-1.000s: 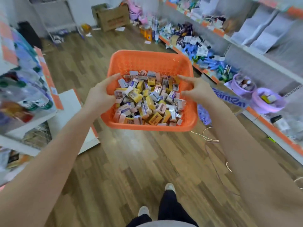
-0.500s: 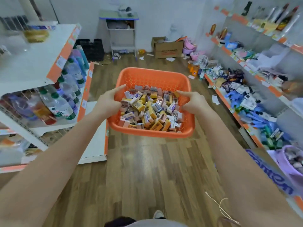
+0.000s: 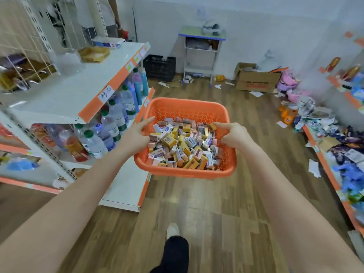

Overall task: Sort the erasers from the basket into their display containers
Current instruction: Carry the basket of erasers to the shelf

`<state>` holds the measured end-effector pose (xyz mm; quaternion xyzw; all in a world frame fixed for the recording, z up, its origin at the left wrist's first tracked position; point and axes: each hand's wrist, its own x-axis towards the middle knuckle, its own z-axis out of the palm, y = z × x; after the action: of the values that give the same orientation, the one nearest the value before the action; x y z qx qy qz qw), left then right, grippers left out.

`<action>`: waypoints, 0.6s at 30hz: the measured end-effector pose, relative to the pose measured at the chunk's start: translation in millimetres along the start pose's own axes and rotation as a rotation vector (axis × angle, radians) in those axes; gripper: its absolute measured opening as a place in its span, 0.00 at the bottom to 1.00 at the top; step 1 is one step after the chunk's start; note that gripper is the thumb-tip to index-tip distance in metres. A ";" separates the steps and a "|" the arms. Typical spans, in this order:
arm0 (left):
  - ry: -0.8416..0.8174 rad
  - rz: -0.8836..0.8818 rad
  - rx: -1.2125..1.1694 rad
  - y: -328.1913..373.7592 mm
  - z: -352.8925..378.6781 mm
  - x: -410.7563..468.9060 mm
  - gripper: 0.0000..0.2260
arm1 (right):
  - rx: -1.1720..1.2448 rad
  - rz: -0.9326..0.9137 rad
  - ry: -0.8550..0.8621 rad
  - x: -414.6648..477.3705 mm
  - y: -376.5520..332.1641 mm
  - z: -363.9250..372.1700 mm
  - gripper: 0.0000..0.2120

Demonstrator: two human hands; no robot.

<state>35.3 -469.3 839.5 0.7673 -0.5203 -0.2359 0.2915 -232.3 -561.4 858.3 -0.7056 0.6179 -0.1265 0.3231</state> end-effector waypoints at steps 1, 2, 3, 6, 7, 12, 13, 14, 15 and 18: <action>0.007 -0.001 0.000 -1.8 -1.4 17.8 0.31 | -0.005 -0.010 -0.005 22.4 -6.5 -0.2 0.29; 0.018 0.003 0.003 -2.7 -3.9 36.7 0.31 | -0.011 -0.022 -0.008 45.3 -13.9 -1.4 0.29; 0.028 0.003 0.007 -2.2 -8.1 55.3 0.31 | -0.017 -0.031 -0.009 66.8 -22.4 -3.4 0.29; 0.050 -0.009 0.021 3.7 -24.6 110.2 0.31 | -0.036 -0.056 -0.039 127.9 -51.2 -9.8 0.28; 0.054 -0.022 0.019 6.3 -30.9 127.2 0.31 | -0.043 -0.074 -0.051 147.9 -61.1 -12.2 0.28; 0.140 -0.070 0.051 11.6 -69.6 203.2 0.32 | -0.083 -0.207 -0.085 243.1 -117.4 -21.5 0.28; 0.167 -0.088 0.058 8.5 -76.5 216.4 0.32 | -0.091 -0.237 -0.095 262.8 -129.2 -19.1 0.29; 0.208 -0.111 0.063 4.2 -83.1 228.7 0.32 | -0.102 -0.268 -0.112 282.9 -141.6 -16.1 0.29; 0.246 -0.139 0.064 -0.1 -90.5 238.6 0.31 | -0.117 -0.307 -0.133 302.5 -155.0 -12.6 0.28; 0.365 -0.229 0.050 -13.2 -109.4 260.8 0.31 | -0.181 -0.473 -0.214 359.6 -202.7 3.3 0.28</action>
<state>207.5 -687.5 893.7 0.8583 -0.3740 -0.1114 0.3332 3.4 -897.8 900.5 -0.8657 0.4069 -0.0674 0.2836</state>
